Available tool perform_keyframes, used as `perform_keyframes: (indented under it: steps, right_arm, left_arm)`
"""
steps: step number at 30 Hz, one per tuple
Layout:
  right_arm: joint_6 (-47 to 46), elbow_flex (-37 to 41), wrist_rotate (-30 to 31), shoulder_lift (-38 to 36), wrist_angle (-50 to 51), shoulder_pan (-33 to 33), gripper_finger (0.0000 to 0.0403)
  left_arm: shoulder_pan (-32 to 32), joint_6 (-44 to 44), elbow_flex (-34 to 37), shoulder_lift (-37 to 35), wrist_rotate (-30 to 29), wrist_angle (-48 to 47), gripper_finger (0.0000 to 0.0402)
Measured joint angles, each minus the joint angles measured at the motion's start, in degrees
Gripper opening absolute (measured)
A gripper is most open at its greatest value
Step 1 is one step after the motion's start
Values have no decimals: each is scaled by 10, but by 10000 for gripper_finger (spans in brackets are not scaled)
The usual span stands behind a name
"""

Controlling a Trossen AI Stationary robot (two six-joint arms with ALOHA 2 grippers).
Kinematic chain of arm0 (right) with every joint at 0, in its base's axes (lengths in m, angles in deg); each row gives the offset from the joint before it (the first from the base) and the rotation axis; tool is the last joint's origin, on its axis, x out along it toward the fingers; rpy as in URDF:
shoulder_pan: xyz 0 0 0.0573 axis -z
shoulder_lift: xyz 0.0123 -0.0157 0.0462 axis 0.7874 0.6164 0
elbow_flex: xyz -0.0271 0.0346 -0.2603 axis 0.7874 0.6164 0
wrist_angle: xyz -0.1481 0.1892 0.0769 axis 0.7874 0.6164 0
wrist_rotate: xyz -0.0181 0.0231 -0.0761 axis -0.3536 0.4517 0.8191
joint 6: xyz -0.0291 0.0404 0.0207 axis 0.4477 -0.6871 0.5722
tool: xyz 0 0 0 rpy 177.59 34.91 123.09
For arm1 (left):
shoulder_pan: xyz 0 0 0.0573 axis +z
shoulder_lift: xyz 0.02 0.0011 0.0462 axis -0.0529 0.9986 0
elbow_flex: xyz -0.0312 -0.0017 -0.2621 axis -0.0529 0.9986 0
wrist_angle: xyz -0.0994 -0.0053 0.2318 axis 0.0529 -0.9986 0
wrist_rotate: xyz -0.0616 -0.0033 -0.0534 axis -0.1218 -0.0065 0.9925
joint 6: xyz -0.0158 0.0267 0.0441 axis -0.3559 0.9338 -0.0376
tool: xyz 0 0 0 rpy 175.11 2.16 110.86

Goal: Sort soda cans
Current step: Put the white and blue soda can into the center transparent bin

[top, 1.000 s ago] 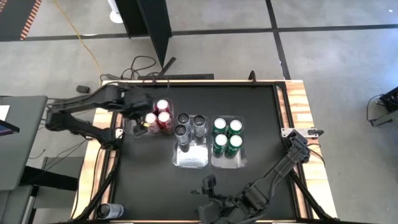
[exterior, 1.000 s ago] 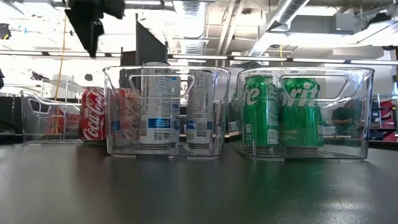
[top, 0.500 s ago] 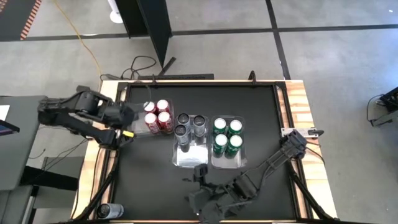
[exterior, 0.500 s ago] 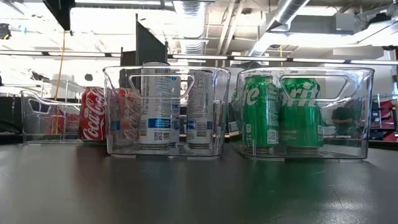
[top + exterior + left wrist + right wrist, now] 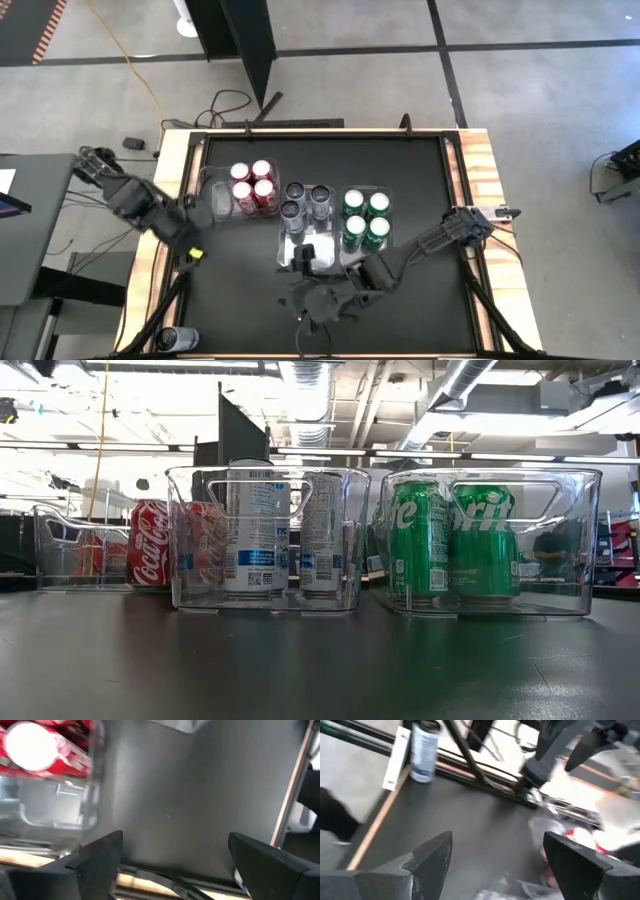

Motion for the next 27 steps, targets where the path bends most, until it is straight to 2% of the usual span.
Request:
perform_keyframes:
  steps: [3, 8, 13, 19, 27]
  right_arm:
    - [9, 0, -57, 2, -17, 17, 329]
    - [24, 0, -76, 2, -25, 33, 329]
    - [35, 0, -81, 2, -39, 39, 329]
    - [37, 0, -88, 3, -45, 41, 329]
    - [69, 0, -88, 3, -61, 43, 329]
  left_arm:
    - [-67, -64, 0, 13, 4, 0, 356]
    - [-186, -113, 0, 51, 59, 4, 356]
    - [-289, -138, 0, 93, 110, 51, 349]
    - [-320, -217, 0, 139, 196, 107, 342]
    - [-323, -282, 0, 175, 207, 151, 341]
